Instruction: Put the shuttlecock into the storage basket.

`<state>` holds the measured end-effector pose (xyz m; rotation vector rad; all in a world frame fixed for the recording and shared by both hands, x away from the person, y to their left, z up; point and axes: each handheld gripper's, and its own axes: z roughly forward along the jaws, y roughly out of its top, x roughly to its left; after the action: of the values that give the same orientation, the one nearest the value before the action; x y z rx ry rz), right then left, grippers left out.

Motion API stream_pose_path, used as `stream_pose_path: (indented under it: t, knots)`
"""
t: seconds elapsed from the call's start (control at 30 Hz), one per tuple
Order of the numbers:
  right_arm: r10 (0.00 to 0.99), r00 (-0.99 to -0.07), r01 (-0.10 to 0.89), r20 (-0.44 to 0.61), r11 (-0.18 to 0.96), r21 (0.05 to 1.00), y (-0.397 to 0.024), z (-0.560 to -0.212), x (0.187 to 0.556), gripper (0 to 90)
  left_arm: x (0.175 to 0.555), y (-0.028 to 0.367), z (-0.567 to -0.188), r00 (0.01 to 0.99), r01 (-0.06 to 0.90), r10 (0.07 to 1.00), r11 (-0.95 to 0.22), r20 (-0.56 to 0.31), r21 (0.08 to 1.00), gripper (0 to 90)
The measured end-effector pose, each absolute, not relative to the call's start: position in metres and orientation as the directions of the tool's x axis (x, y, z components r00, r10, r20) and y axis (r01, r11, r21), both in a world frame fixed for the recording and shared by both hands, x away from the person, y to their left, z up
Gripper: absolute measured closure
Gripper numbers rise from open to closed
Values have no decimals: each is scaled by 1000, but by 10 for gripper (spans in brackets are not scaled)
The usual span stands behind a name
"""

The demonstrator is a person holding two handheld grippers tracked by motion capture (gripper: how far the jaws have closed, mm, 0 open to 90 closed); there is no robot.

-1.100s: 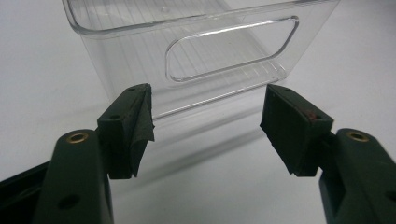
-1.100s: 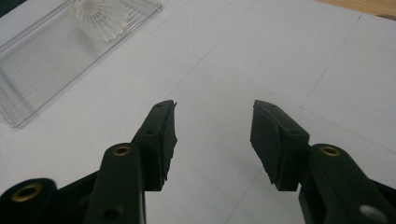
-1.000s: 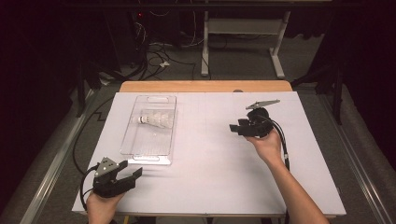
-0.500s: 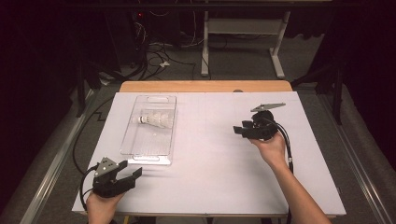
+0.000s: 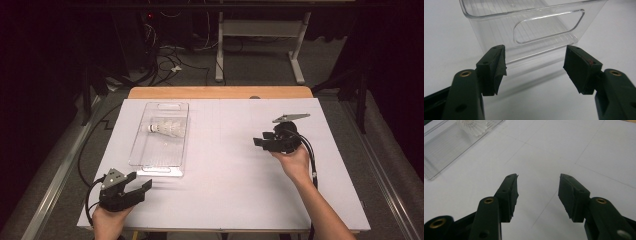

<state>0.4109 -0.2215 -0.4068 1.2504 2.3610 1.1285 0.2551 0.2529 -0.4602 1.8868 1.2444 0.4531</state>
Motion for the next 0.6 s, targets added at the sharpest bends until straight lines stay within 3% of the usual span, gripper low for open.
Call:
stream_pose_path:
  t: [0.6]
  knots:
    - [793, -591, 606, 147, 316, 730, -234, -411, 401, 496, 255, 253, -460, 445, 591, 886, -180, -131, 786, 348]
